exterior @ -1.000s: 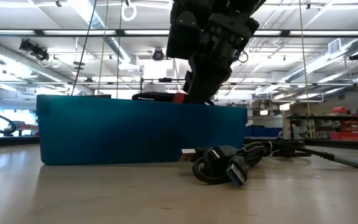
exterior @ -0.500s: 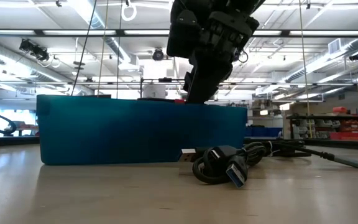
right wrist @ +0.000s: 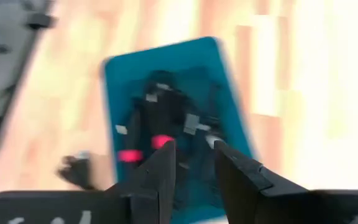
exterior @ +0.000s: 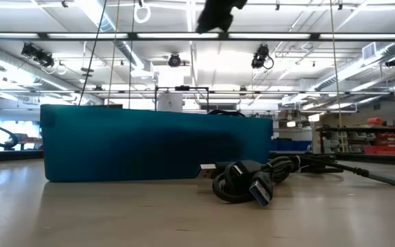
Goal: Pick and place USB-C Cables
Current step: Put the black charger cable into the blue bin
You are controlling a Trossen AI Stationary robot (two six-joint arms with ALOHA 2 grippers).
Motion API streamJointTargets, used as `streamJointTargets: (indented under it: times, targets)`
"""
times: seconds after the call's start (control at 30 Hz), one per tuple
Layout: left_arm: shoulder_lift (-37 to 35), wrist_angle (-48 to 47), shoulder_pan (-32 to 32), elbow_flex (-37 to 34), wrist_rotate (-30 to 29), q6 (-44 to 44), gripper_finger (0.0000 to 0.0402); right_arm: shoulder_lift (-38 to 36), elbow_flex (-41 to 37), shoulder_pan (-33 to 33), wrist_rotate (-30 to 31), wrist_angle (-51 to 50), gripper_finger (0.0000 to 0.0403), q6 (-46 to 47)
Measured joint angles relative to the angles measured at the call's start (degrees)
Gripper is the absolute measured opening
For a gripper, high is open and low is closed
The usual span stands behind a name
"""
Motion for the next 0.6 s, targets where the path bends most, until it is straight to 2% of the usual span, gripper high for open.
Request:
streamJointTargets:
  times: [0.13,0.23,0.37,0.6]
  targets:
    - [0.0,0.0,0.0,0.0,0.0,0.0,0.0005,-2.66,0.4,-1.54,9.41,-6.72,0.0116,1.05]
    - [0.0,0.0,0.02,0.0,0.0,0.0,0.0005,-3.86,0.4,-3.18,14.48,-14.02,0.0117,5.31]
    - [0.0,-0.01,0.0,0.0,0.0,0.0,0.0005,-5.16,-2.11,-5.96,15.88,-21.72,0.0124,11.46]
    - [0.0,0.06,0.0,0.0,0.1,1.37,0.0005,-13.5,-17.37,-11.31,16.34,-18.91,0.0133,18.53]
